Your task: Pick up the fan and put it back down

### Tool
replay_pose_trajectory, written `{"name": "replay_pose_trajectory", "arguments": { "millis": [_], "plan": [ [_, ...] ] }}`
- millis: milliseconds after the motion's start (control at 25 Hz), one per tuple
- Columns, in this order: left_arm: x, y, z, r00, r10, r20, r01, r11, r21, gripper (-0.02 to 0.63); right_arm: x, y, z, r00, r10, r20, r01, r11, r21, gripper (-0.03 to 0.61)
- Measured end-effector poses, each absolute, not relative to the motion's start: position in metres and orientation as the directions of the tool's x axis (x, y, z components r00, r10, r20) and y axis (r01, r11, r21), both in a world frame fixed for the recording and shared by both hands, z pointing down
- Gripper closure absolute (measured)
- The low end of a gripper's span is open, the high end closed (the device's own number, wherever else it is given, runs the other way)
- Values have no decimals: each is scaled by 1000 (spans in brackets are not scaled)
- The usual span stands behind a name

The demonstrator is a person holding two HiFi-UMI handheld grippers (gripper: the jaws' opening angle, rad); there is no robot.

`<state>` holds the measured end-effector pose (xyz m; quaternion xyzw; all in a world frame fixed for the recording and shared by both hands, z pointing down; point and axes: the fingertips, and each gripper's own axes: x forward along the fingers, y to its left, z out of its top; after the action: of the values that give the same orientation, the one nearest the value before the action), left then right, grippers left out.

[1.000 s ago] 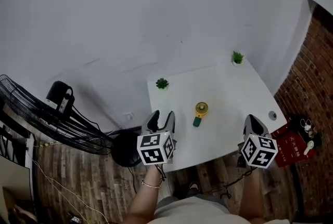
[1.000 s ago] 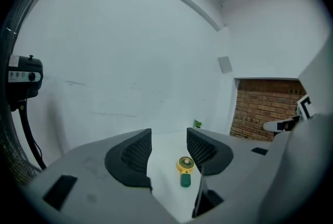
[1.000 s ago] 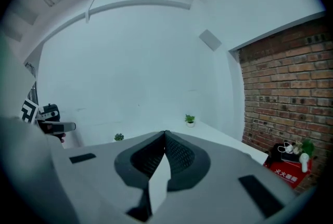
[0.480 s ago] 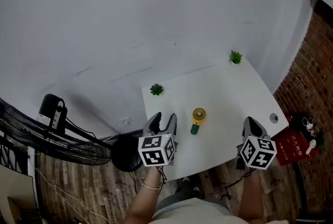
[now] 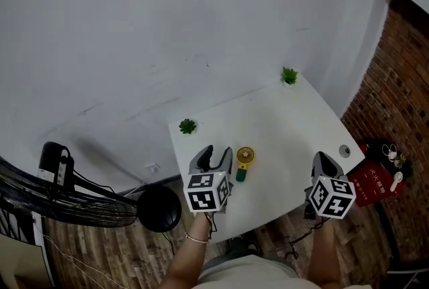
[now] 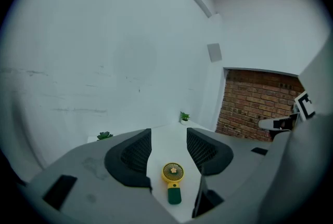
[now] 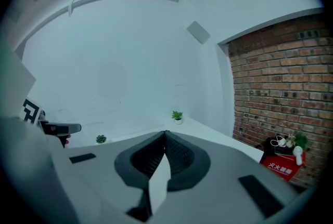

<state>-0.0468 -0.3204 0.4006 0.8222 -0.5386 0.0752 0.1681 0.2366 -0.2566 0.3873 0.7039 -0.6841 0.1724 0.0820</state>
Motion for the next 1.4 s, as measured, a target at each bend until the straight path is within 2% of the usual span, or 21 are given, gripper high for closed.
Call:
{"name": "replay_pose_trajectory", "arguments": {
  "millis": [480, 1000, 1400],
  "plan": [
    [-10, -338, 435, 450, -808, 381, -893, -408, 191, 407, 273, -259, 411, 73, -909, 409, -984, -133, -119, 578],
    [5, -342, 518, 433, -737, 518, -899, -395, 189, 407, 300, -244, 499, 102, -819, 565, -968, -213, -134, 578],
    [14, -320, 571, 430, -685, 588, -898, -389, 204, 407, 302, -232, 543, 97, -770, 631, -967, -222, -122, 578]
  ]
}}
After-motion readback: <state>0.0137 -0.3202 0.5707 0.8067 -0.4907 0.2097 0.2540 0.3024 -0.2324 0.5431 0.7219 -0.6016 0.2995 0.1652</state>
